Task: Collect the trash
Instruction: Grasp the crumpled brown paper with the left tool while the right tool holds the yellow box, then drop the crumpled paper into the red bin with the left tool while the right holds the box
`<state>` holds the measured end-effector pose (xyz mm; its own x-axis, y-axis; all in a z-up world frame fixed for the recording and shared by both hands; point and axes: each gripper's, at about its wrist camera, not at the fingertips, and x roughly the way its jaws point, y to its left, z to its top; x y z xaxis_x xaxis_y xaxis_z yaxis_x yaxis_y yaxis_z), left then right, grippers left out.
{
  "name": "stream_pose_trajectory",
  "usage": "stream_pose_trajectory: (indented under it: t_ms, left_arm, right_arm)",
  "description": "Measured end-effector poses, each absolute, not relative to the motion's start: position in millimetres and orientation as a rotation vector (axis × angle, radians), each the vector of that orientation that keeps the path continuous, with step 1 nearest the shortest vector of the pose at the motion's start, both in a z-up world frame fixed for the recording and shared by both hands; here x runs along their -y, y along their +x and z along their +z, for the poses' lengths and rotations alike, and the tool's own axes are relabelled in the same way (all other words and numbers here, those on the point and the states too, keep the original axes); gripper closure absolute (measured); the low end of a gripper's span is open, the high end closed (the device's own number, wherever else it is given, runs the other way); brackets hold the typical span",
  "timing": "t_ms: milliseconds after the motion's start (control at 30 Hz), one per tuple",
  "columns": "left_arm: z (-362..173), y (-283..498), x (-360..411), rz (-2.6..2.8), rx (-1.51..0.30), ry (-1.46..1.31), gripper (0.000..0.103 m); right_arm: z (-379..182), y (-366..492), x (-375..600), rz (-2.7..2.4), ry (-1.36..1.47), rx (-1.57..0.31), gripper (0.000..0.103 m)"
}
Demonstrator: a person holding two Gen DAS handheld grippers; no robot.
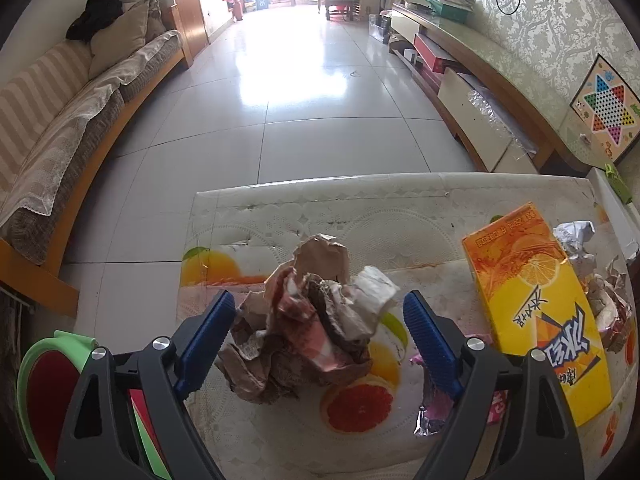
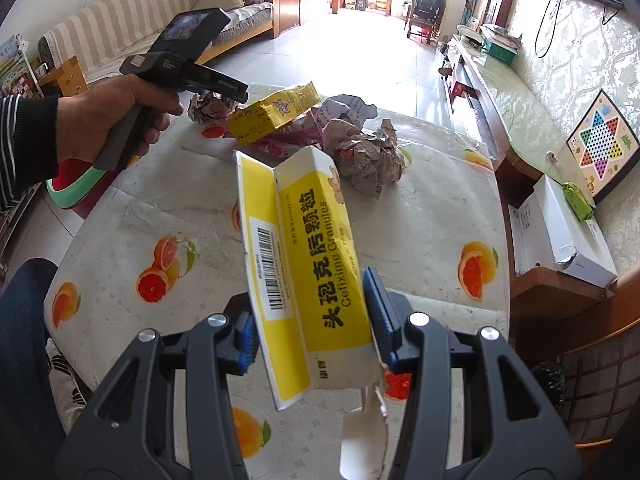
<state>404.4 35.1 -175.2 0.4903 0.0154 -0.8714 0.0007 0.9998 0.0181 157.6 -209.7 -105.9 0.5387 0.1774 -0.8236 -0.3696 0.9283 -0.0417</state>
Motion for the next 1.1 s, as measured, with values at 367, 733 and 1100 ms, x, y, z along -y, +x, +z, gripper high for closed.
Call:
stream_pose_trajectory:
  t_ms: [367, 733, 1100]
  left_arm:
    - [-184, 399, -46, 0.005, -1.096, 0.011, 0.069]
    - [-144, 360, -41, -0.052, -0.996, 0.098, 0.073]
    - [-77, 286, -70, -0.078, -0.888, 0.040, 0.073]
  right_arm:
    - [-100, 151, 212, 0.313, -0.217, -0.931, 0.058]
    - [-102, 146, 215, 0.306, -0.207, -0.927, 0.058]
    - [-99, 149, 213, 0.301, -0.167, -0.904, 0.058]
